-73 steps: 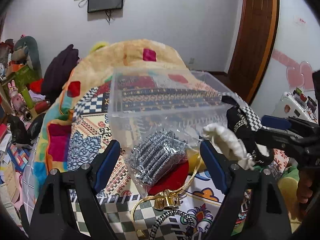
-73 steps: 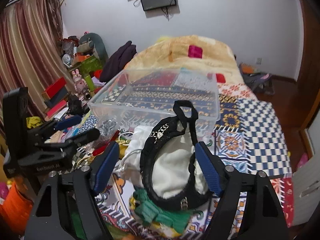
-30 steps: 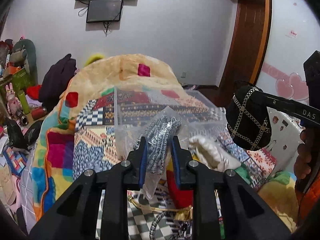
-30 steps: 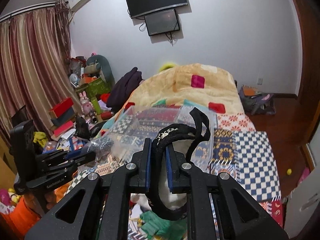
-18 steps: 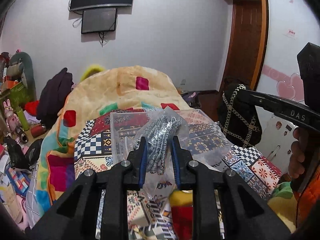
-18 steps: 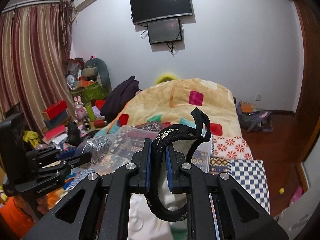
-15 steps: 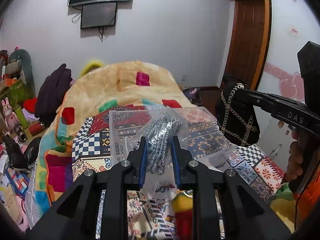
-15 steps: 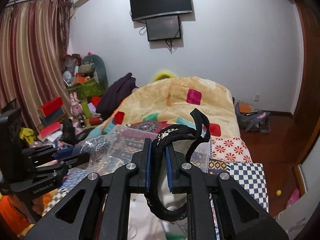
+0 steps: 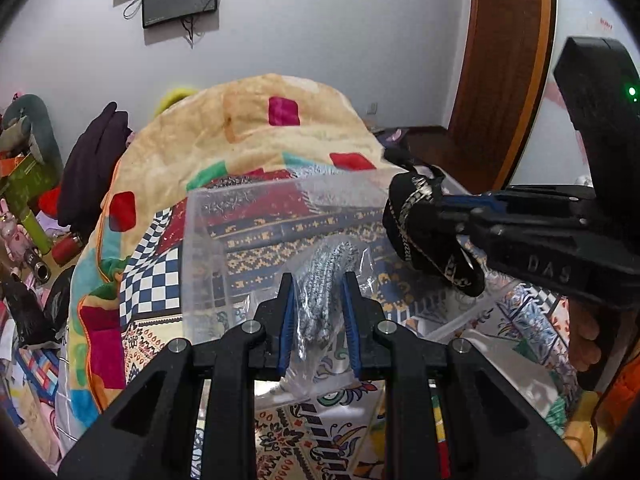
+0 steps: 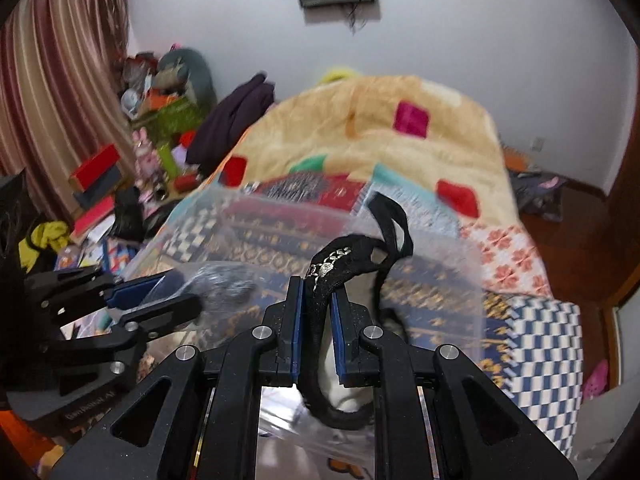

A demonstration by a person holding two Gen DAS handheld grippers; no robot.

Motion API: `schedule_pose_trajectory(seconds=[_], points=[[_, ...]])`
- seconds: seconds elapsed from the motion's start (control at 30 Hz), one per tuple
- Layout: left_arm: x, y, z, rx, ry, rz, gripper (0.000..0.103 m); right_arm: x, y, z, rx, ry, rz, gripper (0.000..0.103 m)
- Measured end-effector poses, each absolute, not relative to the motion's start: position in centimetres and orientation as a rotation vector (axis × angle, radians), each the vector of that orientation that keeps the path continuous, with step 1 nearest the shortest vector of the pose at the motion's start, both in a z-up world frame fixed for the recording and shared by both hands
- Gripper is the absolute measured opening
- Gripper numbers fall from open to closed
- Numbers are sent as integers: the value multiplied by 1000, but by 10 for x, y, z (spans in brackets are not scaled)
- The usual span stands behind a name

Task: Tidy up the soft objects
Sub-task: 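Carry both bags over the clear box and open both tools to drop them in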

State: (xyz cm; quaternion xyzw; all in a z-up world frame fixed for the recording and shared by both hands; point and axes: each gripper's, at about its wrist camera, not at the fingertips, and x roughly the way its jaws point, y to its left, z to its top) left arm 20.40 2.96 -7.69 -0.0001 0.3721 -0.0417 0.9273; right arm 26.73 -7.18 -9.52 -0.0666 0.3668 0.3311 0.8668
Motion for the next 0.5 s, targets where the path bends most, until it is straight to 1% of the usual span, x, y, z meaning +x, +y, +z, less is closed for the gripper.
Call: schedule_pose_trajectory(seconds=[0.13,0.27,0.37,0.43,0.47,0.5], points=[[206,30,-82,-8,785,-86,22,262,-66,-101,-205,811,710,12],[203,32,-78,-21,777,-87,23,260,-71,-99,-208,837,722,13],[195,31,-69,-18,754,-96,27,253,-77,-91,-209,832,714,18],[188,30,-62,-16,733,-100,30,248,-77,-84,-200,812,716,25],[185,30,-58,-16,721,-104,31,245,-80,-80,-195,799,718,28],[181,30,-54,-17,710,-106,35,240,-83,-76,-192,783,719,32]])
